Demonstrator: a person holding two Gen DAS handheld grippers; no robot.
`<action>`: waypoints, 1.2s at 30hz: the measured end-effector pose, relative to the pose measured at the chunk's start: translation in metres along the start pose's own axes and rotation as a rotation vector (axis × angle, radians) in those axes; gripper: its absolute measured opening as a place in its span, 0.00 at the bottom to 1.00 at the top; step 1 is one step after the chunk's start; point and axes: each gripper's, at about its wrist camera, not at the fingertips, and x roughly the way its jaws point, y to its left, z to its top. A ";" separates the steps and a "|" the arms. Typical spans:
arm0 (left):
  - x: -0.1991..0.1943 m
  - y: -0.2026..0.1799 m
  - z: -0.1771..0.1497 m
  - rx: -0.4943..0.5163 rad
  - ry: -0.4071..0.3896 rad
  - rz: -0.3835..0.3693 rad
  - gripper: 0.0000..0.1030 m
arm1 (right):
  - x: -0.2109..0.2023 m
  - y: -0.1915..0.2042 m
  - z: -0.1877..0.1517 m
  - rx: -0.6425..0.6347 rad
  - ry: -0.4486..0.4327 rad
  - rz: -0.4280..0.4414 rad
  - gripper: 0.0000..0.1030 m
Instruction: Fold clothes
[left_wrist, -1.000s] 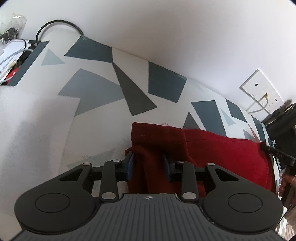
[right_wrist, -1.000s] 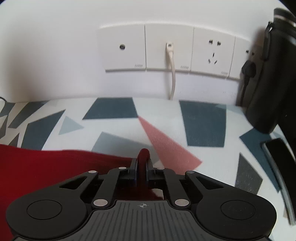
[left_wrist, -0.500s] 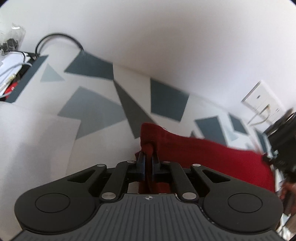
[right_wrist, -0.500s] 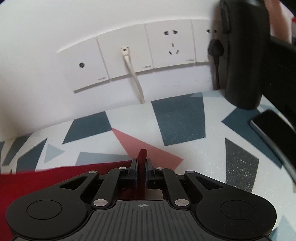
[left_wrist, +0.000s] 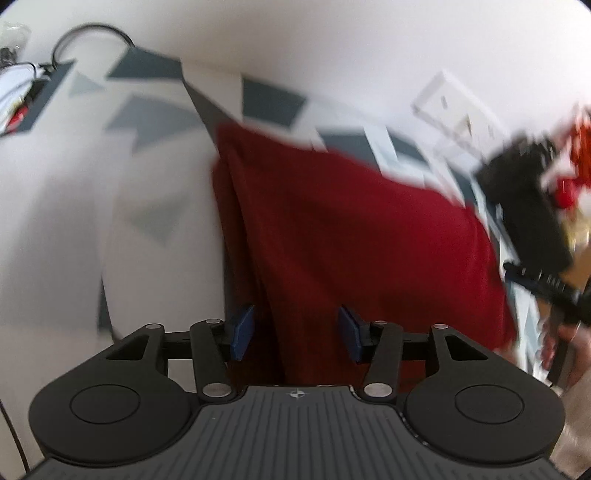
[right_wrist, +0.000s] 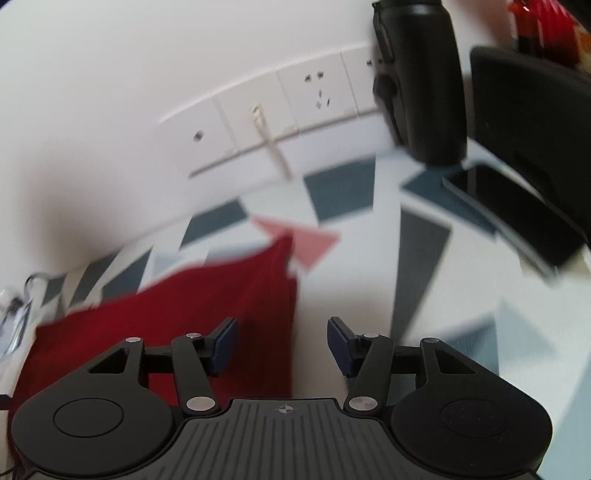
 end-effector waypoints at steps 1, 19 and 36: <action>0.002 -0.002 -0.008 0.009 0.008 0.011 0.51 | -0.006 0.002 -0.010 0.000 0.015 -0.004 0.52; -0.022 0.022 -0.049 0.024 0.065 0.018 0.03 | -0.054 0.022 -0.080 -0.025 0.162 -0.045 0.06; -0.040 0.039 0.002 -0.059 -0.036 0.010 0.73 | -0.025 0.041 -0.041 -0.025 -0.014 -0.105 0.98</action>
